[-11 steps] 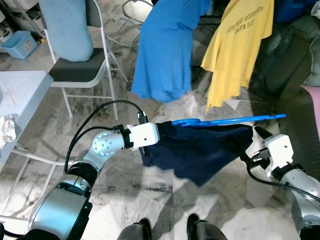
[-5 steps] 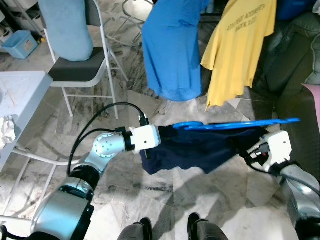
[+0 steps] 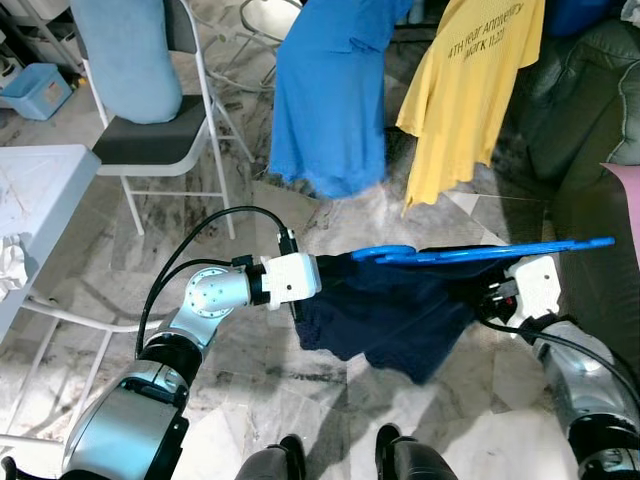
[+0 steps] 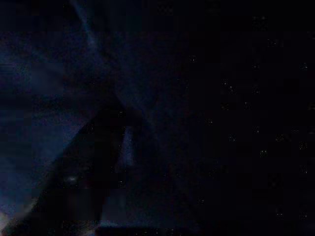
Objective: Hang hanger
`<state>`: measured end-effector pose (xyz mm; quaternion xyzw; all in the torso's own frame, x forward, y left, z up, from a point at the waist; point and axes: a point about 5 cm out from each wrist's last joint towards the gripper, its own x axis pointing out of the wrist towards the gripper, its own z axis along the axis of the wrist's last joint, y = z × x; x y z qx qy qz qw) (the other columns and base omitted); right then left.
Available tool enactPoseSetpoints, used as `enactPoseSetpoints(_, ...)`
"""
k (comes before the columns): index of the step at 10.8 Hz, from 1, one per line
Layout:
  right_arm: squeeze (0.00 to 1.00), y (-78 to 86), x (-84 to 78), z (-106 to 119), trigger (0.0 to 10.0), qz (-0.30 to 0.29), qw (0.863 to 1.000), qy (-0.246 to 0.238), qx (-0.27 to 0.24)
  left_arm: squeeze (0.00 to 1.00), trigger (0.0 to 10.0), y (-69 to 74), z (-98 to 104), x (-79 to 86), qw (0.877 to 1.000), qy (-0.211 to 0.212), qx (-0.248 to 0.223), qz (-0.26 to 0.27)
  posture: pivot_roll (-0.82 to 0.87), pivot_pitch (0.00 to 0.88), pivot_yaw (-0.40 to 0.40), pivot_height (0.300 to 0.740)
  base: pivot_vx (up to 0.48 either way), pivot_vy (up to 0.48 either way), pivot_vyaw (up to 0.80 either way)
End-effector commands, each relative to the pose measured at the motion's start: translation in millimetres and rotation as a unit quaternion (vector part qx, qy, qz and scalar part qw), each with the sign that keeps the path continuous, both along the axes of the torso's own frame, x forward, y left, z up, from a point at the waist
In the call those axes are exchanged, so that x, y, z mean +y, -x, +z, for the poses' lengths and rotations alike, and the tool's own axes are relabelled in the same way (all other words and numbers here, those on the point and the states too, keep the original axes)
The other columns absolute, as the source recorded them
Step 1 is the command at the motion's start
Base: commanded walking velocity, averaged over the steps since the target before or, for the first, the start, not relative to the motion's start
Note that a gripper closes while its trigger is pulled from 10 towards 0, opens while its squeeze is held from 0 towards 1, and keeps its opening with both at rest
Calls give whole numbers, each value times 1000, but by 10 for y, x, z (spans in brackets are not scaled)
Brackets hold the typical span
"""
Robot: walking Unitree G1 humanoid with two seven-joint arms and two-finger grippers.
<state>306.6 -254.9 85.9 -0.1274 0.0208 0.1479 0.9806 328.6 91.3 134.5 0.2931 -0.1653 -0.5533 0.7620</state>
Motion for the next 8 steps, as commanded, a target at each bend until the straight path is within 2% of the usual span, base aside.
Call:
enactPoseSetpoints(1,0,17,26,-58,0,-5,1000,5,4,0,10000,7,31,60,1000,11,-8,4,-112,236,138,740,0,0,0)
enactPoseSetpoints(3,0,41,-74,-37,0,-42,999,12,-15,0,10000,3,31,45,1000,10,-5,3,-122,236,138,740,0,0,0)
enactPoseSetpoints(5,0,55,-233,33,0,-111,993,20,-47,0,10000,4,25,22,1000,10,-3,2,-133,235,135,740,0,0,0)
enactPoseSetpoints(7,0,60,-391,145,0,-192,977,33,-90,0,10000,-1,-10,34,1000,1,4,9,-135,234,133,740,0,0,0)
enactPoseSetpoints(8,0,57,-404,182,0,-200,974,36,-103,0,10000,0,-35,50,1000,-4,9,13,-135,234,134,740,0,0,0)
